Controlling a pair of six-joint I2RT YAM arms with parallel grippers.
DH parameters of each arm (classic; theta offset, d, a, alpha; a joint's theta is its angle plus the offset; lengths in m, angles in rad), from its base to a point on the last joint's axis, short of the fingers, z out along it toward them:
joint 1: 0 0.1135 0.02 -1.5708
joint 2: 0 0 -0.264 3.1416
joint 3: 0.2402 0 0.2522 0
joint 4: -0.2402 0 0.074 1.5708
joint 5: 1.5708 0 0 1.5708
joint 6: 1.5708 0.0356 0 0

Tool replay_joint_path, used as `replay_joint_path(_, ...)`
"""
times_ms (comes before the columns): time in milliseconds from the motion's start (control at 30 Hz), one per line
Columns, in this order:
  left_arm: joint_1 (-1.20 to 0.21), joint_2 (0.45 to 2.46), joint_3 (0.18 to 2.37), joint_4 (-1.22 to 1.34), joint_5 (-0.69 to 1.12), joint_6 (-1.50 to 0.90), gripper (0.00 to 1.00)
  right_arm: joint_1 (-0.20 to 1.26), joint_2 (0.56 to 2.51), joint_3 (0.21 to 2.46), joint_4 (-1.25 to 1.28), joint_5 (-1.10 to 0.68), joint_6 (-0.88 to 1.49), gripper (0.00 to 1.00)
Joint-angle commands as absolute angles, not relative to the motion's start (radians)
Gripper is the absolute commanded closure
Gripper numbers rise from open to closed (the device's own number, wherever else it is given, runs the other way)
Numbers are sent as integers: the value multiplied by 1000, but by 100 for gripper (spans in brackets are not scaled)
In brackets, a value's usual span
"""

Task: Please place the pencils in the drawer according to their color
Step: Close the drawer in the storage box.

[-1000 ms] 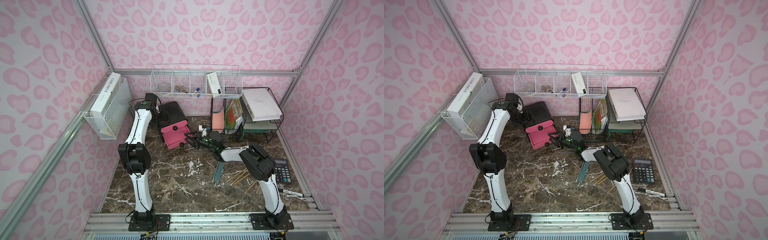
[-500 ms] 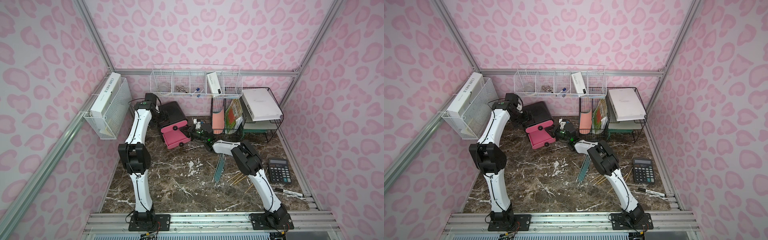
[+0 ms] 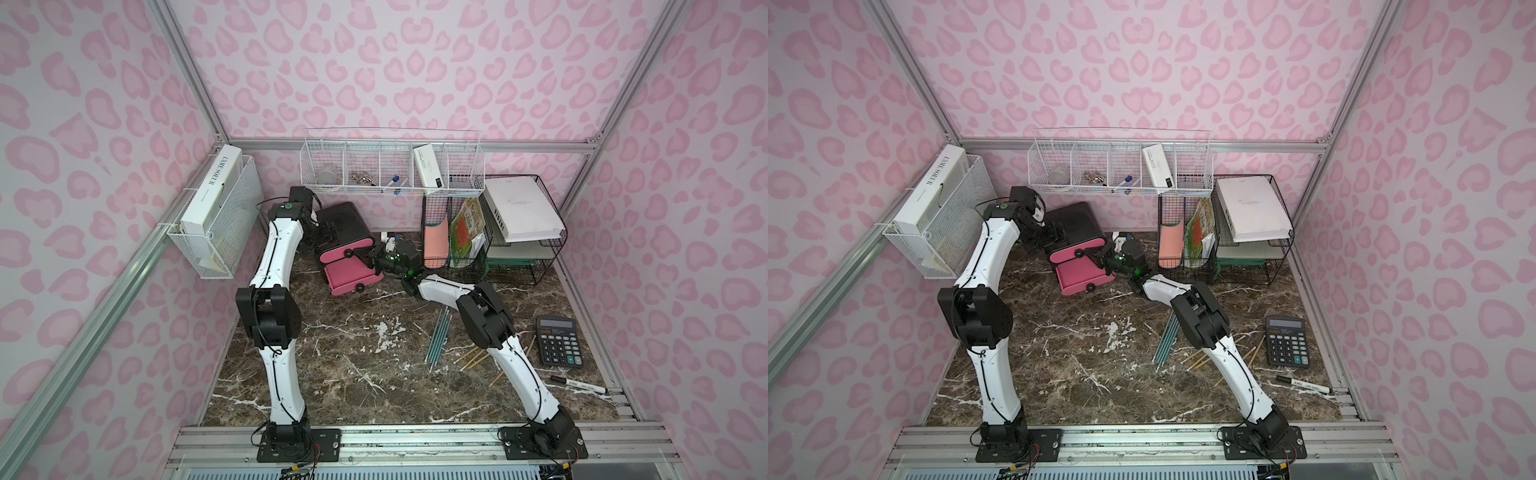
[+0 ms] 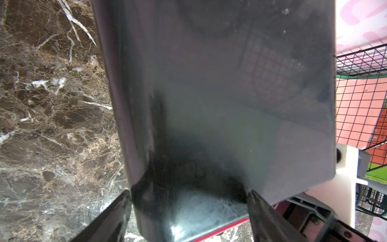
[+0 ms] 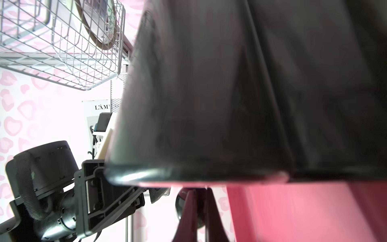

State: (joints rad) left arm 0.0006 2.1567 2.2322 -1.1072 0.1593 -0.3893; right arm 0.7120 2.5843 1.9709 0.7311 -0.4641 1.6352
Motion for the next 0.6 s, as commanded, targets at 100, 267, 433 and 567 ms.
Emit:
replay_joint_path(100, -2, 2168, 2221, -1210, 142, -367, 15, 713, 2560, 1928, 714, -444, 1615, 100)
replay_joint_path(267, -2, 2166, 2222, -1206, 142, -367, 16, 712, 2491, 1840, 795, -463, 1609, 100)
replay_joint_path(433, -2, 2164, 2226, -1199, 147, -370, 15, 704, 2400, 1737, 861, -477, 1603, 75)
replay_joint_path(567, -2, 2155, 2227, -1197, 144, -369, 15, 700, 2323, 1645, 888, -489, 1593, 53)
